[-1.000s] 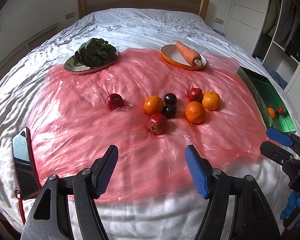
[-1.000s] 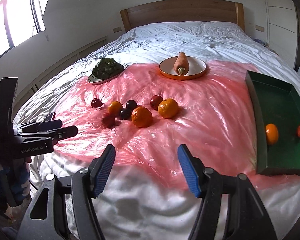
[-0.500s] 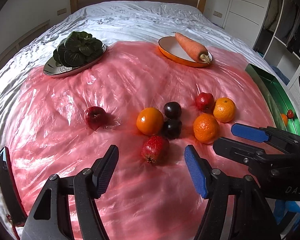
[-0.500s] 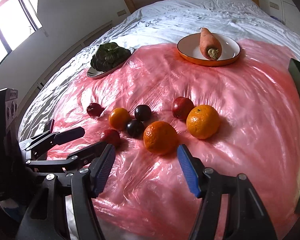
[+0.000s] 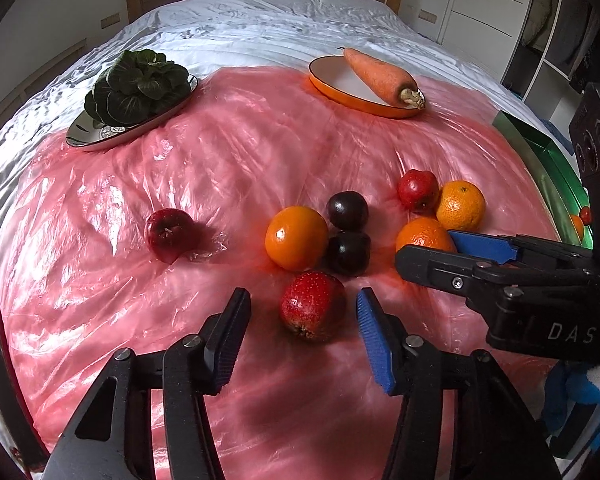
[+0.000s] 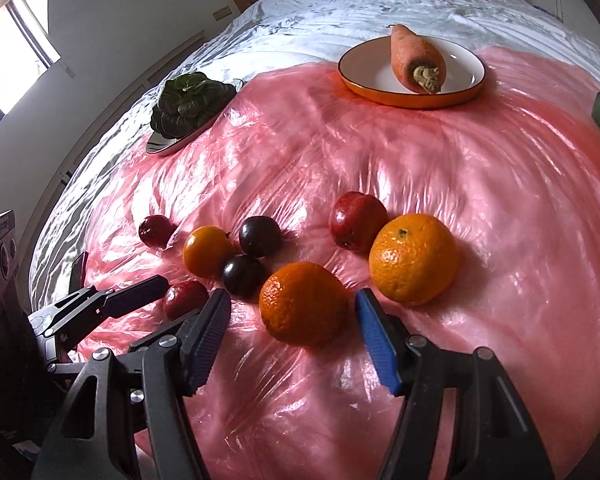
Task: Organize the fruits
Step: 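Grasp a red apple with the left gripper while the right gripper grasps an orange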
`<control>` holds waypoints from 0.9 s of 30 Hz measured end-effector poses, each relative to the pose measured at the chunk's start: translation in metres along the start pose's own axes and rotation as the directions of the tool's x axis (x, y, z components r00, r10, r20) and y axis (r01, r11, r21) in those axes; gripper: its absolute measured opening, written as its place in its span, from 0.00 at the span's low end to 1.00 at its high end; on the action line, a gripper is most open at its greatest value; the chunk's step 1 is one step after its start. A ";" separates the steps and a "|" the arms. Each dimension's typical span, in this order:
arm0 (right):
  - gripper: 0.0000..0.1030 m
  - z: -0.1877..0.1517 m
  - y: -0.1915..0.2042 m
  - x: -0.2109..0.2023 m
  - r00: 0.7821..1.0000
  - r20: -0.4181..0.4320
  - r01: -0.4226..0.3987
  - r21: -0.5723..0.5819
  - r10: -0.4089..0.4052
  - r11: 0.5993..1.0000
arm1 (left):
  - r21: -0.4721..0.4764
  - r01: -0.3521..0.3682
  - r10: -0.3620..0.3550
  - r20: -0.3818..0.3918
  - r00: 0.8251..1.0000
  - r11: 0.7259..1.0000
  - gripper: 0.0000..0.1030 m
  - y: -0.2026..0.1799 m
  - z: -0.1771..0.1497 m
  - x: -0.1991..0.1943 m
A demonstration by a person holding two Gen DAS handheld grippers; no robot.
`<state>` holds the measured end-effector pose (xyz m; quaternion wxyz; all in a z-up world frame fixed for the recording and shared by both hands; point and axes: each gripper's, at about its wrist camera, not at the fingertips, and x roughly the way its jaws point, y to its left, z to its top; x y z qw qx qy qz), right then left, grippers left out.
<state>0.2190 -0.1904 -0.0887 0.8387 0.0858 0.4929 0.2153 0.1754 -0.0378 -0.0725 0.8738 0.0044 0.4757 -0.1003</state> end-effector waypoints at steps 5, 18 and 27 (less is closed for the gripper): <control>1.00 -0.001 0.001 0.004 1.000 0.016 0.023 -0.001 -0.023 1.000 | -0.001 0.016 -0.016 -0.001 1.000 1.000 0.35 0.003 -0.002 0.003; 1.00 -0.006 0.000 0.006 0.998 0.031 0.054 -0.022 -0.053 0.998 | -0.038 0.132 -0.131 0.039 0.991 0.990 0.28 0.022 -0.007 -0.004; 1.00 -0.011 -0.002 -0.007 0.998 0.067 0.020 0.020 -0.021 1.000 | -0.165 0.252 -0.243 0.075 0.967 0.953 0.27 0.051 -0.008 -0.015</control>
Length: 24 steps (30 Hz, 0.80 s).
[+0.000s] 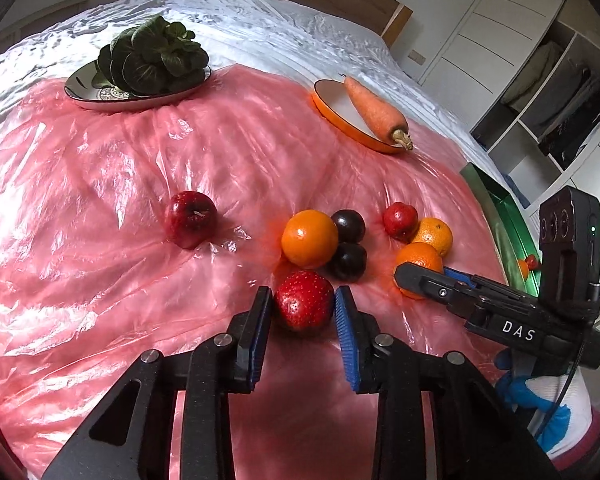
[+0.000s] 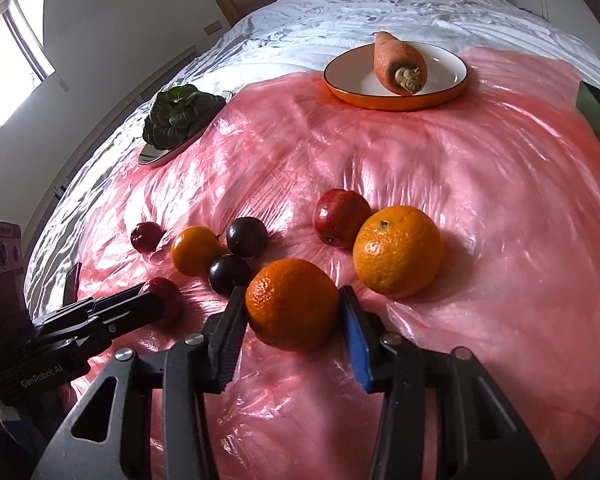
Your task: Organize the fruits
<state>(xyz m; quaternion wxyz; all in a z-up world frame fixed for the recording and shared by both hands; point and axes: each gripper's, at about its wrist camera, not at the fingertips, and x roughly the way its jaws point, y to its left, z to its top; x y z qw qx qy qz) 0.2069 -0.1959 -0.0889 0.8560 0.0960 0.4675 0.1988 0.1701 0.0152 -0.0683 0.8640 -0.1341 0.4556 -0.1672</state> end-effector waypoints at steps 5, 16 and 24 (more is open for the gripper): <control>1.00 -0.004 0.007 -0.007 1.000 0.005 0.008 -0.010 -0.008 1.000 | -0.008 0.005 -0.005 0.016 1.000 1.000 0.27 0.004 0.000 -0.010; 1.00 -0.017 0.023 -0.032 1.000 0.020 0.014 -0.029 -0.014 0.999 | 0.046 -0.017 0.015 0.047 0.999 0.999 0.26 -0.008 -0.010 -0.039; 1.00 -0.033 0.034 -0.063 0.999 0.037 0.032 -0.042 -0.030 0.999 | 0.072 -0.023 0.019 0.058 0.998 0.997 0.26 -0.017 -0.023 -0.063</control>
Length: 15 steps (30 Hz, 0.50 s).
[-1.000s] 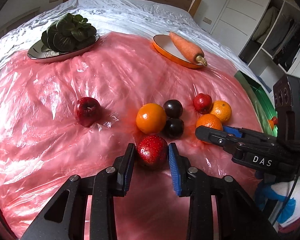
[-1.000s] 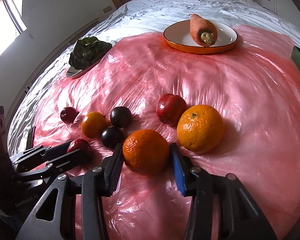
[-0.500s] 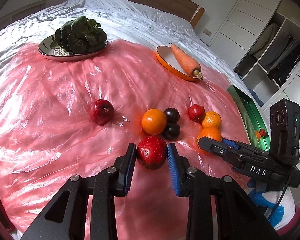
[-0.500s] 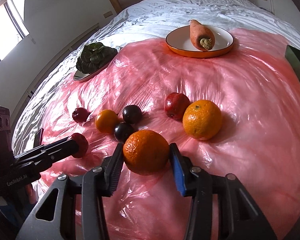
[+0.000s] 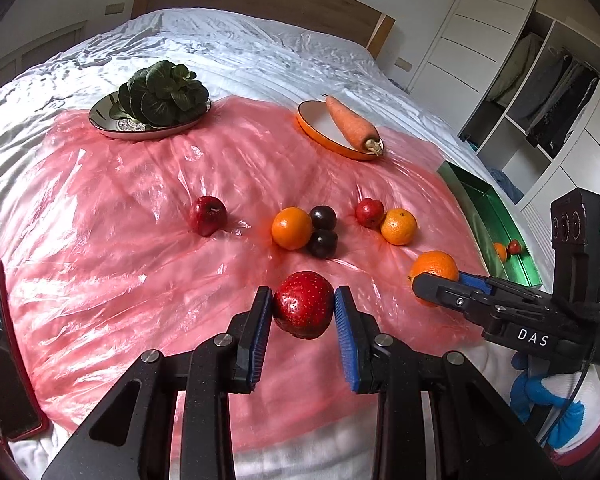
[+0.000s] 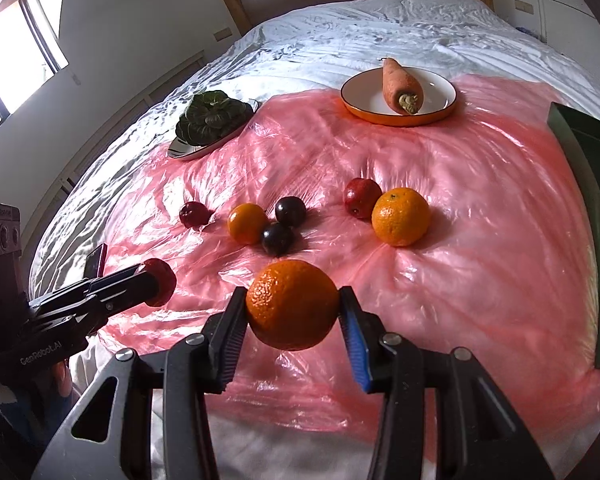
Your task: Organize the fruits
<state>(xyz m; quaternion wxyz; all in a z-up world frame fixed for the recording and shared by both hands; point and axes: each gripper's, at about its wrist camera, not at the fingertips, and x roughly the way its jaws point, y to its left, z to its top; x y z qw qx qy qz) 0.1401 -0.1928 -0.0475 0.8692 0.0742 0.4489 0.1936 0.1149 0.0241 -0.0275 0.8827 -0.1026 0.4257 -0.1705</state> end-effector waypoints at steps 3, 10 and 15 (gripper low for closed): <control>1.00 -0.008 0.003 -0.012 1.000 0.004 0.009 -0.003 -0.009 1.000 | 0.015 -0.001 0.001 0.003 1.000 1.000 0.26 -0.006 -0.005 -0.009; 1.00 -0.028 0.002 -0.040 0.999 0.015 0.038 -0.002 -0.038 0.999 | 0.053 0.007 -0.008 0.012 1.000 0.999 0.26 -0.025 -0.017 -0.025; 1.00 -0.041 -0.008 -0.060 0.998 0.028 0.064 0.009 -0.064 0.998 | 0.077 0.016 -0.017 0.015 1.000 0.997 0.26 -0.041 -0.021 -0.033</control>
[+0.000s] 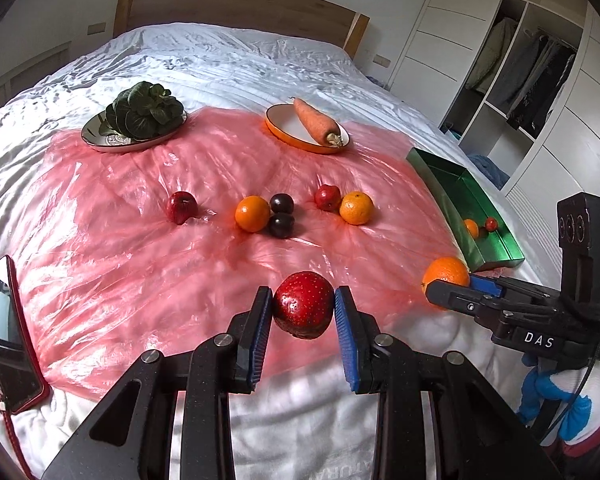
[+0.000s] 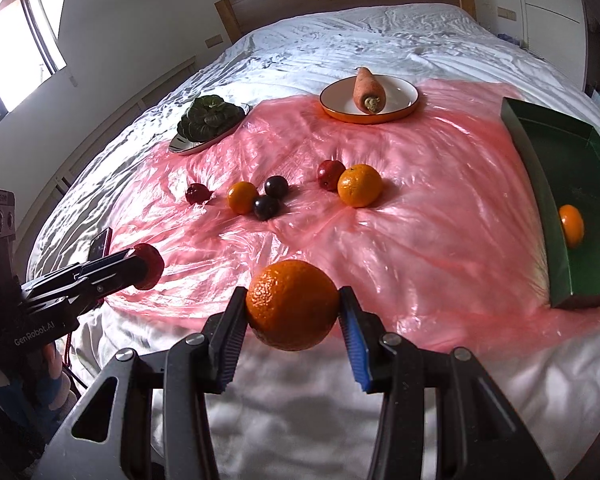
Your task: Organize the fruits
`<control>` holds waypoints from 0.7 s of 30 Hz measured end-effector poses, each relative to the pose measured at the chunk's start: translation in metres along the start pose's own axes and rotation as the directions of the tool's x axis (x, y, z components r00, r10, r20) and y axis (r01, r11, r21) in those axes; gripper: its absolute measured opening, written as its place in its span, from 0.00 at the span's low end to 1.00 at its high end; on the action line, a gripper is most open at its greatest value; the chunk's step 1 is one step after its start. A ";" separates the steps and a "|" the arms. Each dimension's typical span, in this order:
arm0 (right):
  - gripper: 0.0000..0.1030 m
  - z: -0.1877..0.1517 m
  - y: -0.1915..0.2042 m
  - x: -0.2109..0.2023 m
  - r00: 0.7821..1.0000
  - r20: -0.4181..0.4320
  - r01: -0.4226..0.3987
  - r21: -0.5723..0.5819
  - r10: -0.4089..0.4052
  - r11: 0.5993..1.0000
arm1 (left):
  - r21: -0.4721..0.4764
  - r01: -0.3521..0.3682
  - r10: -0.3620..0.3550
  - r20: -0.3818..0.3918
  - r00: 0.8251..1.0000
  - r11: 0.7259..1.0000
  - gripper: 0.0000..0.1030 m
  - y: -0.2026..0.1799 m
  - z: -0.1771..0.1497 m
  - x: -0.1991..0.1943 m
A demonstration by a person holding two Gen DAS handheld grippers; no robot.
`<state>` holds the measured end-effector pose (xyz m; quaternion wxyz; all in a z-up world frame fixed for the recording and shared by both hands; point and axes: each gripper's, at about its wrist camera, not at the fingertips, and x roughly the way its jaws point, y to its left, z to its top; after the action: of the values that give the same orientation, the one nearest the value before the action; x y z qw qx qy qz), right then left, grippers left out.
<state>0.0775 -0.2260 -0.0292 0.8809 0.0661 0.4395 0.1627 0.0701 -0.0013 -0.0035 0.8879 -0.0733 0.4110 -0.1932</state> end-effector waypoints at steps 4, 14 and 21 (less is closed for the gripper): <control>1.00 -0.013 -0.014 -0.016 1.000 0.008 0.023 0.018 -0.023 1.000 | 0.026 0.011 -0.011 -0.001 1.000 1.000 0.26 -0.015 -0.001 -0.004; 1.00 -0.044 -0.059 -0.051 0.996 0.022 0.084 0.086 -0.086 0.993 | 0.108 0.054 -0.051 -0.032 0.998 0.993 0.26 -0.064 -0.004 0.001; 1.00 -0.062 -0.096 -0.072 0.990 0.032 0.130 0.139 -0.136 0.982 | 0.158 0.097 -0.088 -0.063 0.994 0.983 0.26 -0.105 -0.001 0.015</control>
<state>0.0097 -0.3422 -0.0372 0.8921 0.1002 0.4348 0.0717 0.0486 -0.1030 0.0157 0.8692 -0.0152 0.4146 -0.2689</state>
